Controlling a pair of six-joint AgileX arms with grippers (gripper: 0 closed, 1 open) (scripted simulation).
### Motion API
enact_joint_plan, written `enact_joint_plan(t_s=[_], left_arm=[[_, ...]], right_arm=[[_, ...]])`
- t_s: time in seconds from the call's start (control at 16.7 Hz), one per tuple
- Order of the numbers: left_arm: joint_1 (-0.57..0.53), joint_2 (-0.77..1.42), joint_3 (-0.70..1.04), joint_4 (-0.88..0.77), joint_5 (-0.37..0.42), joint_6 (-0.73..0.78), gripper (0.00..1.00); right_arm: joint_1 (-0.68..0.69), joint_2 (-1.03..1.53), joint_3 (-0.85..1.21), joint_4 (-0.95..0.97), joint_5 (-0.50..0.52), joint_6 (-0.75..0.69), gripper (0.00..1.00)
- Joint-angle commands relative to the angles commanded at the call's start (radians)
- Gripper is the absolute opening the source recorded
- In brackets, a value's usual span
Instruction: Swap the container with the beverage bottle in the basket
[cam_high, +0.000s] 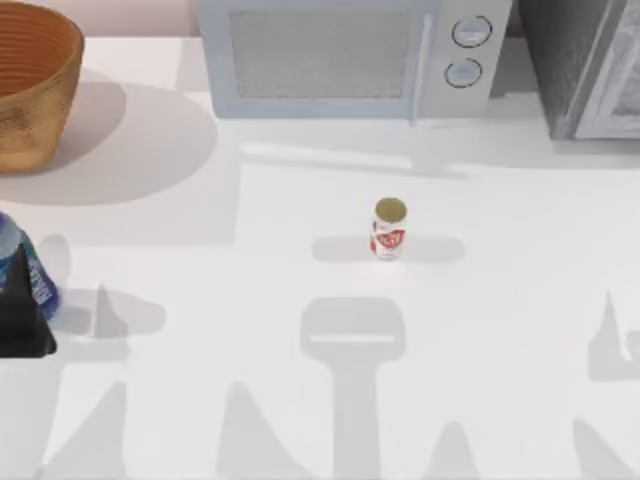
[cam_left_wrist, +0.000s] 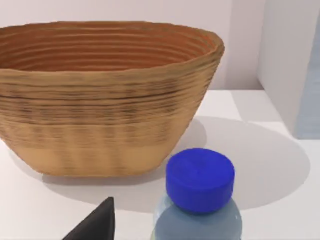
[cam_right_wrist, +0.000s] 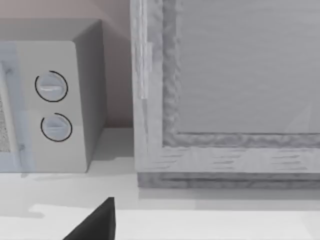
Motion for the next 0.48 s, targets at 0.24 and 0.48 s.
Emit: enact_joint_plan(t_s=[0.24, 0.48], left_arm=[[0.018, 0.308, -0.002, 0.267, 0.029, 0.008, 1.00], [0.040, 0.616, -0.009, 0.524, 0.052, 0.017, 1.00]], right_arm=[[0.000, 0.000, 0.000, 0.000, 0.000, 0.000, 1.00], [0.000, 0.000, 0.000, 0.000, 0.000, 0.000, 1.00]])
